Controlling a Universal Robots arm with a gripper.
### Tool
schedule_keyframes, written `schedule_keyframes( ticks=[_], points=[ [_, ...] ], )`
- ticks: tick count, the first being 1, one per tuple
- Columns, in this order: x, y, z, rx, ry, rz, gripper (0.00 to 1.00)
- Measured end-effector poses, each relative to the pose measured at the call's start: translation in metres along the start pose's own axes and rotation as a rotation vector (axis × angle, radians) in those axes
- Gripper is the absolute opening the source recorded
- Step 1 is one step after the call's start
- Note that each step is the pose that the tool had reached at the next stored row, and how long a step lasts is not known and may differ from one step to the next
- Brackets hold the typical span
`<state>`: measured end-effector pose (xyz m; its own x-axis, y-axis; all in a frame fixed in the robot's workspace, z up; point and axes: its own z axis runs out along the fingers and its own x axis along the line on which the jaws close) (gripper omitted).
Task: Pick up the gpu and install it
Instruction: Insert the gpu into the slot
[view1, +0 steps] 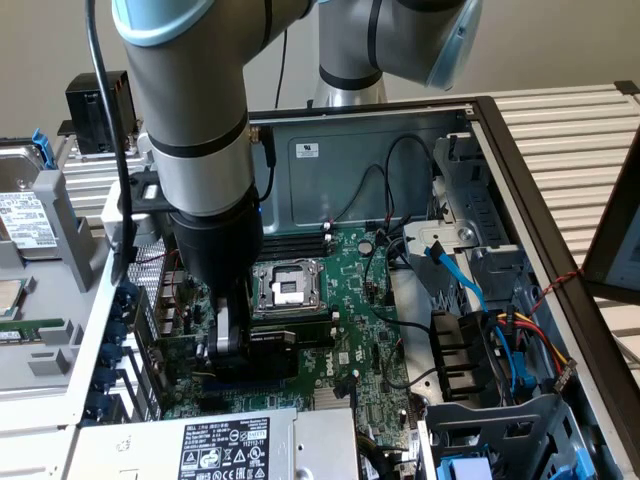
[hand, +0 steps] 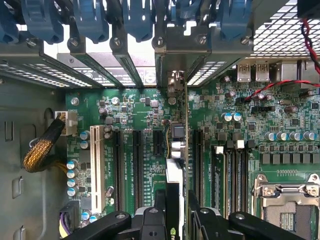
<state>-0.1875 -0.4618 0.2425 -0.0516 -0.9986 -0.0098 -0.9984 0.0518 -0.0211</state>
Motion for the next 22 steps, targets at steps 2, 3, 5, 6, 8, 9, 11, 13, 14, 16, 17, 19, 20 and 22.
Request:
schedule_keyframes(
  ticks=[2,3,5,6,8,9,11,13,14,16,17,19,20,22],
  points=[
    [0.0,0.0,0.0002,0.0,0.0,0.0,0.27],
    [0.0,0.0,0.0003,0.0,0.0,0.0,0.27],
    [0.0,0.0001,0.0007,0.0,0.0003,0.0,0.27],
    [0.0,0.0001,0.001,-0.0001,0.0003,0.0,0.27],
    [0.0,0.0001,0.0014,-0.0001,0.0006,0.0,0.27],
    [0.0,0.0002,0.0016,0.0001,0.0005,0.0,0.27],
    [-0.0001,0.0003,0.0019,0.0002,0.0005,0.0,0.27],
    [-0.0001,0.0005,0.002,0.0,0.0007,0.0,0.27],
    [-0.0001,0.0005,0.0021,0.0,0.0007,0.0,0.27],
    [-0.0001,0.0006,0.0023,0.0001,0.0007,0.0,0.27],
    [-0.0001,0.0007,0.0023,0.0002,0.0007,0.0,0.27],
    [-0.0001,0.0009,0.0024,0.0002,0.0008,0.0,0.27],
    [-0.0002,0.0009,0.0024,0.0002,0.0007,0.0,0.27],
    [-0.0001,0.001,0.0024,0.0002,0.0007,0.0,0.27]
  ],
)
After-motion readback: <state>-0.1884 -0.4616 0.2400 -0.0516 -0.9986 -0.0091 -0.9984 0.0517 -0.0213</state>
